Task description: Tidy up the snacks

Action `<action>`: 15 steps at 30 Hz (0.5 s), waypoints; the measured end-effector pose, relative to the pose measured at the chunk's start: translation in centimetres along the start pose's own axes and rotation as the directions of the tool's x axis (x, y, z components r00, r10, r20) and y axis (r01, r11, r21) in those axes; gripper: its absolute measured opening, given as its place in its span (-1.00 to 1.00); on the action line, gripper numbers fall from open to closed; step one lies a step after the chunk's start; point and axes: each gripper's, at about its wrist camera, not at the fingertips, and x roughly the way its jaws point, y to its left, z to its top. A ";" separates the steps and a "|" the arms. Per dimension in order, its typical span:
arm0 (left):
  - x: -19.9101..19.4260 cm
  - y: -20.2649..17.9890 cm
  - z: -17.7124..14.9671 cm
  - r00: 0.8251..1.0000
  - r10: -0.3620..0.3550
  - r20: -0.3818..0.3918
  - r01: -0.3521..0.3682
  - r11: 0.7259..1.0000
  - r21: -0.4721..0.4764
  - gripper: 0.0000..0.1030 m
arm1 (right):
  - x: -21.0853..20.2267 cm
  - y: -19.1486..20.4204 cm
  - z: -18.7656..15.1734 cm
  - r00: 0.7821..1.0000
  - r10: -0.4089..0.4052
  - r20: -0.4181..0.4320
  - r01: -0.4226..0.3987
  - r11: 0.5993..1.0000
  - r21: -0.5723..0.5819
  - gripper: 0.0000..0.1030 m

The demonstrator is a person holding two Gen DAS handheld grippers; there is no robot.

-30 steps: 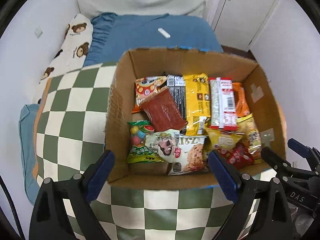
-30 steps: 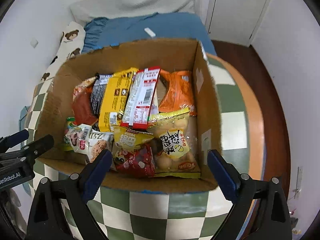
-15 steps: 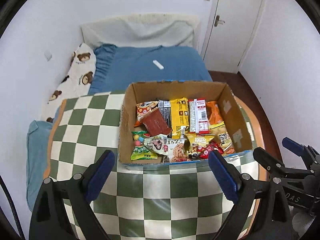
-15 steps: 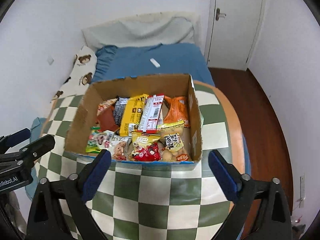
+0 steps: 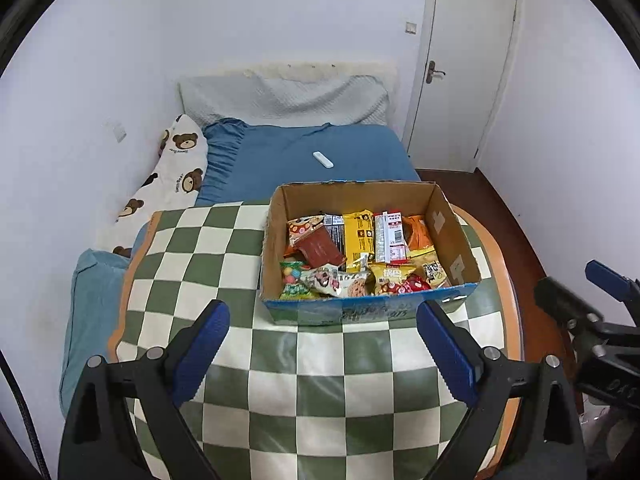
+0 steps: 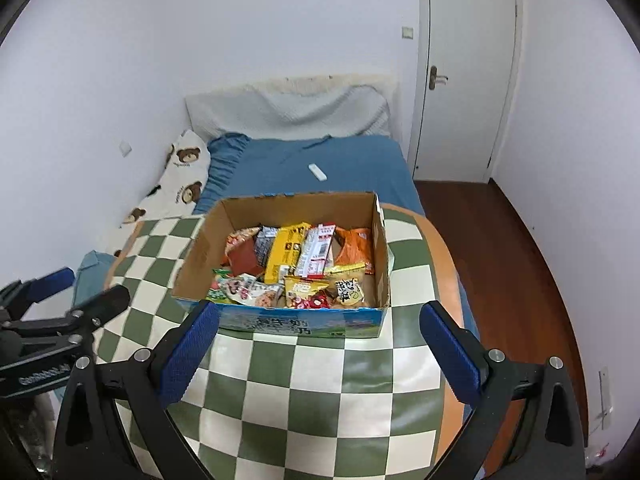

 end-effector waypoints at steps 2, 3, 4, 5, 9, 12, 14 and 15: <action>-1.1 0.2 -0.5 1.000 0.002 0.018 -0.002 1.000 -0.003 0.86 | -1.3 0.2 -0.2 1.000 0.003 0.016 -0.003 1.000 -0.005 0.99; -1.5 0.2 -0.7 1.000 0.004 0.025 -0.004 1.000 -0.002 0.86 | -1.9 0.4 -0.4 1.000 0.003 0.028 -0.003 1.000 -0.008 0.99; -2.0 0.2 -0.8 0.999 0.005 0.034 -0.005 1.000 -0.001 0.86 | -2.6 0.6 -0.5 0.999 0.003 0.040 -0.003 1.000 -0.015 0.99; -2.3 0.2 -0.9 0.999 0.006 0.038 -0.006 1.000 0.000 0.86 | -3.1 0.8 -0.6 0.999 0.003 0.046 -0.002 1.000 -0.019 0.99; -3.6 0.2 -1.3 0.999 0.000 0.052 0.001 1.000 -0.008 0.86 | -4.7 1.3 -1.1 0.998 0.026 0.060 -0.025 0.999 -0.021 0.99; -4.1 0.1 -1.6 0.998 0.000 0.064 0.001 1.000 -0.007 0.86 | -5.2 1.6 -1.4 0.997 0.032 0.066 -0.031 0.999 -0.021 0.99; -4.3 0.0 -1.8 0.998 0.000 0.065 0.000 1.000 -0.001 0.86 | -5.3 1.6 -1.6 0.996 0.045 0.071 -0.044 0.999 -0.014 0.99; -4.2 -0.1 -1.9 0.998 0.003 0.064 -0.003 1.000 0.002 0.86 | -5.3 1.6 -1.7 0.996 0.050 0.070 -0.049 0.999 -0.009 0.99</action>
